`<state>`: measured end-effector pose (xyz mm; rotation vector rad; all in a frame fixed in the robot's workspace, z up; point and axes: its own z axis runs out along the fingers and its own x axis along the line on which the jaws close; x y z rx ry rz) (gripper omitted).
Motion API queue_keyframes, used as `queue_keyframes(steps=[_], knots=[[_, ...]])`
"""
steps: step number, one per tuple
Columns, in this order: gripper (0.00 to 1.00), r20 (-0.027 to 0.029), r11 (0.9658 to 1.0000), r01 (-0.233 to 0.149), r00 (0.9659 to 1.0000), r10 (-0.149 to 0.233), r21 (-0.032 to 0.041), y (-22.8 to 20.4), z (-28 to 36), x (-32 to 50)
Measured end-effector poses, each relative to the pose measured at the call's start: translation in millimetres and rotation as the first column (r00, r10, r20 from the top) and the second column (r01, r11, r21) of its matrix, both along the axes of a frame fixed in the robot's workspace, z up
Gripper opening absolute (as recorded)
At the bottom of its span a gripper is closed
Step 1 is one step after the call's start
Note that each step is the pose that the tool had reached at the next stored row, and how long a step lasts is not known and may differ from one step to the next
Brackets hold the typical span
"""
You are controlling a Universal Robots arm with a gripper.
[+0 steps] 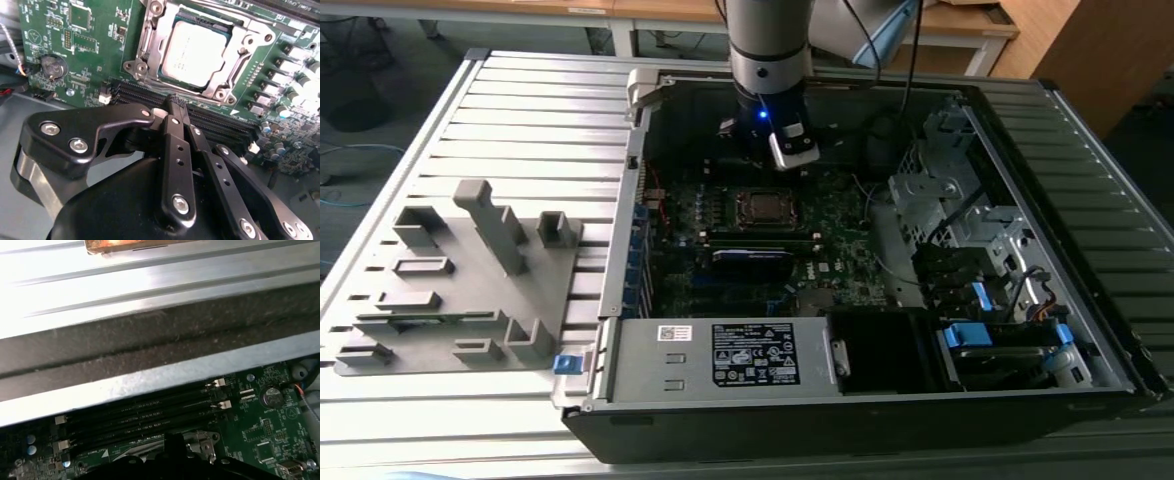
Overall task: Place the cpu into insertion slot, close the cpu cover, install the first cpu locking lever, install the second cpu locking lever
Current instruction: 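Install the first cpu locking lever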
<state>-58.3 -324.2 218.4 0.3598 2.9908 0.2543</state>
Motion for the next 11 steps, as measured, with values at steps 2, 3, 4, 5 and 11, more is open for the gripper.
queue_keyframes(steps=[2,3,4,5,11], knots=[[0.11,0.0000,1.0000,0.000,1.0000,0.000,-0.0015,0.0,2.6,0.0],[0.11,0.0000,1.0000,0.000,1.0000,0.000,-0.0024,0.0,3.8,0.0],[0.11,-0.0001,1.0000,0.000,1.0000,0.000,-0.0034,0.0,4.8,0.0],[0.11,0.0000,1.0000,0.000,1.0000,0.000,-0.0043,0.0,5.3,0.0],[0.11,-0.0007,1.0000,0.000,1.0000,0.000,-0.0045,0.0,5.5,0.0]])
